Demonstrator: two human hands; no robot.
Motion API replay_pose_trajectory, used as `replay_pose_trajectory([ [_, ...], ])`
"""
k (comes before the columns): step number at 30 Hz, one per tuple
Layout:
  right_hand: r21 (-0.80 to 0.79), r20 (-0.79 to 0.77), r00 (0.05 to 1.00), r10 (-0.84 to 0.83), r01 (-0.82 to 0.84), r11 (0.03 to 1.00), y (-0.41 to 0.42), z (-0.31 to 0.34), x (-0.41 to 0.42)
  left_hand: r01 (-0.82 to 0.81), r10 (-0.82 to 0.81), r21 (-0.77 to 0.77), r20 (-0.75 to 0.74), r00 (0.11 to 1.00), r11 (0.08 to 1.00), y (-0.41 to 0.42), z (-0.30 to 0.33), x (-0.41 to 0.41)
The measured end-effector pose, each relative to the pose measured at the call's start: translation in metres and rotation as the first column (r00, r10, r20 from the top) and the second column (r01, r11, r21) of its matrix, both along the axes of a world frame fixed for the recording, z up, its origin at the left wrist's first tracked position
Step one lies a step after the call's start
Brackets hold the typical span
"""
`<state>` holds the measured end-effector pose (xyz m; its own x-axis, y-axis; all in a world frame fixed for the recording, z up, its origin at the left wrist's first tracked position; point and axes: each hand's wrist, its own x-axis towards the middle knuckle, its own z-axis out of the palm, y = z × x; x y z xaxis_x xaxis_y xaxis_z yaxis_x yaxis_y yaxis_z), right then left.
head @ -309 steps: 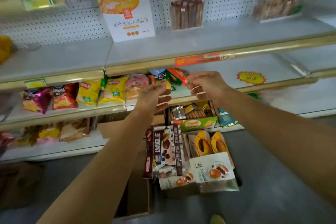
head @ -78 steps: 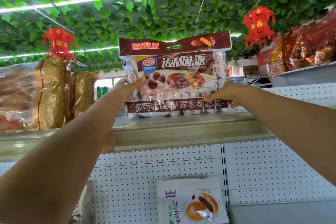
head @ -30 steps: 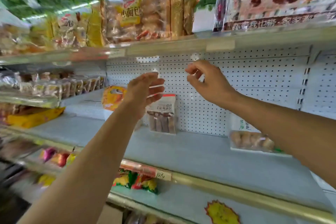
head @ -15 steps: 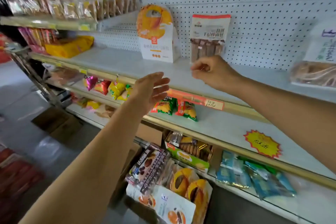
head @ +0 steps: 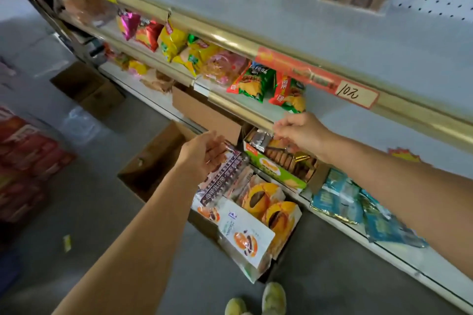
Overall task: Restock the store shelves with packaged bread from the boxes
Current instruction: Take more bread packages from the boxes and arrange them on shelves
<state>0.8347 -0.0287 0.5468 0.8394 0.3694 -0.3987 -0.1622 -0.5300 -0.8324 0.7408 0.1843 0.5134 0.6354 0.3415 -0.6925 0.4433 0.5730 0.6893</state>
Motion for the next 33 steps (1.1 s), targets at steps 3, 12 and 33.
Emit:
replay_pose_trajectory([
  [3, 0.005, -0.099, 0.995, -0.027, 0.027, 1.0, 0.015, -0.047, 0.002, -0.083, 0.081, -0.023, -0.085, 0.993, 0.996, 0.018, -0.041, -0.008],
  [12, 0.037, -0.391, 0.911, -0.127, 0.154, 0.987, 0.097, -0.181, 0.007, -0.199, 0.198, 0.031, -0.315, 0.928, 0.98, 0.084, -0.175, -0.021],
  [33, -0.321, -0.53, 0.654, -0.539, 0.434, 0.842, 0.235, -0.523, 0.057, -0.204, 0.192, 0.043, -0.57, 0.799, 0.978, 0.168, -0.507, 0.026],
])
